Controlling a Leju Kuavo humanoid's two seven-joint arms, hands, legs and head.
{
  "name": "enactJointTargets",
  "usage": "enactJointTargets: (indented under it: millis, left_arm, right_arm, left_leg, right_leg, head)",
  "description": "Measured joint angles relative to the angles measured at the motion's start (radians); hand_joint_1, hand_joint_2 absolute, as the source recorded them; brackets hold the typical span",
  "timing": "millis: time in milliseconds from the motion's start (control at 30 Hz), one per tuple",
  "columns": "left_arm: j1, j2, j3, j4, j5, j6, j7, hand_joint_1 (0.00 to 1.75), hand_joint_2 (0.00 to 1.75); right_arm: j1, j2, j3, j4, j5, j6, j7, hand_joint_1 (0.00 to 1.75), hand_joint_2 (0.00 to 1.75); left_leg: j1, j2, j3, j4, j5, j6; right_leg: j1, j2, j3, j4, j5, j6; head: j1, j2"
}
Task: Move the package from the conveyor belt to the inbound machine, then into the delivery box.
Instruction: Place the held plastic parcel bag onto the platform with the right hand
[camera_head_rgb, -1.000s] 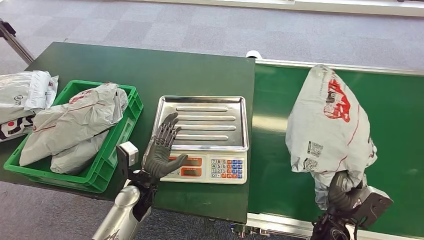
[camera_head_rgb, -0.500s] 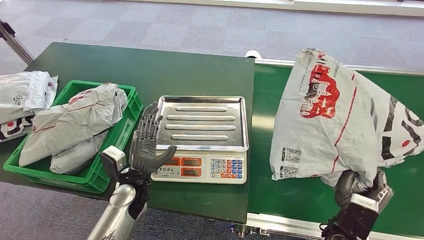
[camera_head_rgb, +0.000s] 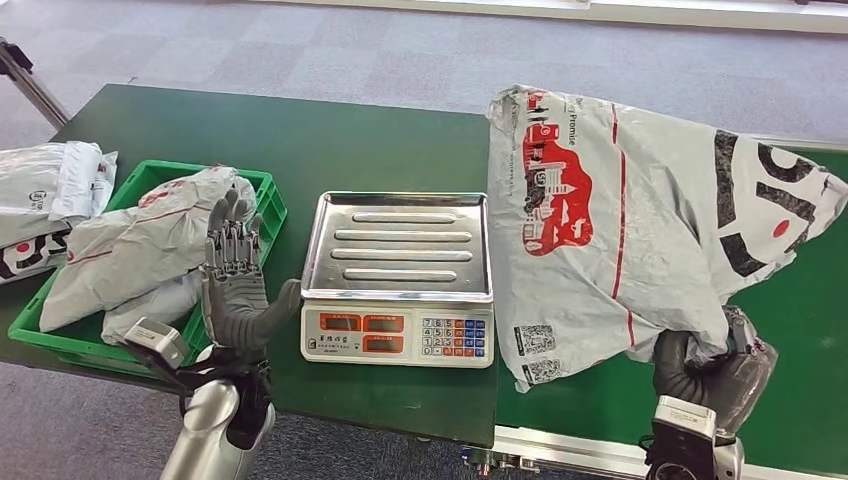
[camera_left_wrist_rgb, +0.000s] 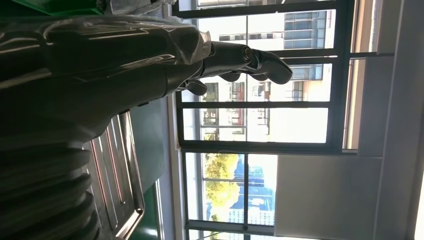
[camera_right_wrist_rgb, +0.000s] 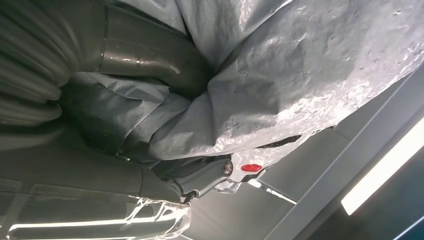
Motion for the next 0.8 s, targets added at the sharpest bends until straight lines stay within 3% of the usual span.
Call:
enactJointTargets:
  millis: [233, 433, 800]
  left_arm:
    - [0.012, -0.015, 0.016, -0.052, 0.006, -0.003, 0.000, 0.00, 1.75]
    - [0.017, -0.046, 0.053, -0.123, 0.032, -0.023, 0.000, 0.00, 1.75]
    - [0.005, -0.063, 0.065, -0.116, 0.031, -0.057, 0.000, 0.00, 1.75]
  right_arm:
    - [-0.023, -0.031, 0.022, -0.005, 0.060, -0.003, 0.000, 1.75, 1.75]
    - [-0.117, -0.057, 0.035, 0.040, 0.226, 0.017, 0.012, 1.75, 1.75]
    - [-0.408, -0.086, 0.128, 0.409, 0.468, -0.009, 0.072, 1.75, 1.75]
  left_leg:
    - [0.000, 0.000, 0.000, 0.000, 0.000, 0.000]
    - [0.000, 0.000, 0.000, 0.000, 0.000, 0.000]
    - [0.000, 0.001, 0.001, 0.000, 0.001, 0.000]
  right_leg:
    - [0.000, 0.000, 0.000, 0.000, 0.000, 0.000]
    - [0.000, 0.000, 0.000, 0.000, 0.000, 0.000]
    - [0.000, 0.000, 0.001, 0.000, 0.001, 0.000]
  head:
    - [0.000, 0.000]
    - [0.000, 0.000]
    - [0.000, 0.000]
